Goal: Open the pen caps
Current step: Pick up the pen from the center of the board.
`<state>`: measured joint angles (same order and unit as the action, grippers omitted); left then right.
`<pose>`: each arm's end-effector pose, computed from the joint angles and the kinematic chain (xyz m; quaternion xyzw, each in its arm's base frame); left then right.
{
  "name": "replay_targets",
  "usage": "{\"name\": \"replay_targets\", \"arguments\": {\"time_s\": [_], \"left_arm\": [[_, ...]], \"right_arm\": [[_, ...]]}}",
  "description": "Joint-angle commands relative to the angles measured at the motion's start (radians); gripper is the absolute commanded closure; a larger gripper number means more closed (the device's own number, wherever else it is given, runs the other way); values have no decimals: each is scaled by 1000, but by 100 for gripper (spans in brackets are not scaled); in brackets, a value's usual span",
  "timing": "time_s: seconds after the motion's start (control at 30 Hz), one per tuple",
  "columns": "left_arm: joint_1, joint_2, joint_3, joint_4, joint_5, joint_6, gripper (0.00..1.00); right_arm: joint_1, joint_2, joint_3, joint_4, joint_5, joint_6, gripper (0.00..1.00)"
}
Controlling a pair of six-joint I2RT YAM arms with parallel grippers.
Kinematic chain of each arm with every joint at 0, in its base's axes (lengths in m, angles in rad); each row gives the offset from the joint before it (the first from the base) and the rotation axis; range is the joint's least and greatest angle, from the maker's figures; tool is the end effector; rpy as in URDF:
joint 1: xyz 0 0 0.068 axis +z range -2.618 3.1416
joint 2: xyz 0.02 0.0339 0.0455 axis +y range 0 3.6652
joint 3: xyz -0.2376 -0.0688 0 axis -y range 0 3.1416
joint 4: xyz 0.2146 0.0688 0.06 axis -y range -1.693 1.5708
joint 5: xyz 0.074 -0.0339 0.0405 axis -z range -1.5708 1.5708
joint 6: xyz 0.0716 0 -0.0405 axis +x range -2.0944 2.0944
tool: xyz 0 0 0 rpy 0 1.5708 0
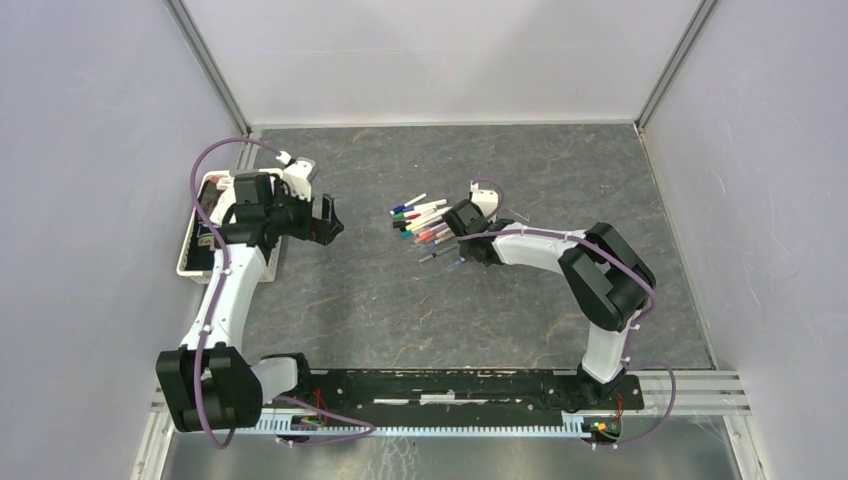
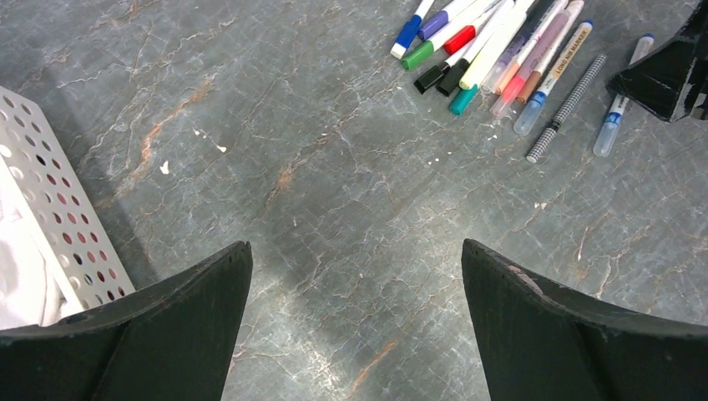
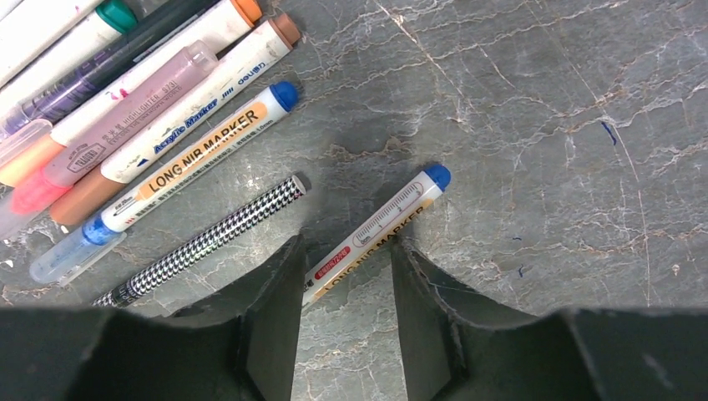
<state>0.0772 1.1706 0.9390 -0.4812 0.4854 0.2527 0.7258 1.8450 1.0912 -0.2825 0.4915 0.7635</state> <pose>0.2558 -0.0137 0.2517 0.1769 0.8706 -0.1493 0.4342 0.2855 0.2082 0.1211 0.0819 0.9341 0.0011 0.3474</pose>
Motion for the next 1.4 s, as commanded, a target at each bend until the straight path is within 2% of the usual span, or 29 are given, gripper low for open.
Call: {"name": "replay_targets", "arguments": {"time_s": [0.0, 0.13, 0.4, 0.57, 0.77, 0.97, 1.2, 1.37], "left_arm": [[4, -25, 9, -6, 51, 37, 0], [4, -32, 16, -22, 53, 50, 0], [4, -38, 54, -64, 78, 53, 0], [3, -43, 82, -89, 120, 45, 0], [-5, -45, 111, -109, 185, 37, 0], [-61, -36, 171, -109, 224, -21, 0], [-136, -1, 323, -109, 255, -126, 0], [-211, -25, 306, -119, 323, -170, 0]], "right_arm": [[-1, -34, -19, -30, 18, 2, 55], [-1, -51, -48, -19, 6, 3, 64], [0, -112, -147, 12, -24, 12, 74], [0, -200, -216, 53, -39, -7, 100], [2, -399, -275, 203, -119, -30, 100], [52, -540, -279, 508, -188, 1, 100], [205, -490, -185, 863, -120, 6, 100], [271, -431, -111, 978, -69, -35, 100]]}}
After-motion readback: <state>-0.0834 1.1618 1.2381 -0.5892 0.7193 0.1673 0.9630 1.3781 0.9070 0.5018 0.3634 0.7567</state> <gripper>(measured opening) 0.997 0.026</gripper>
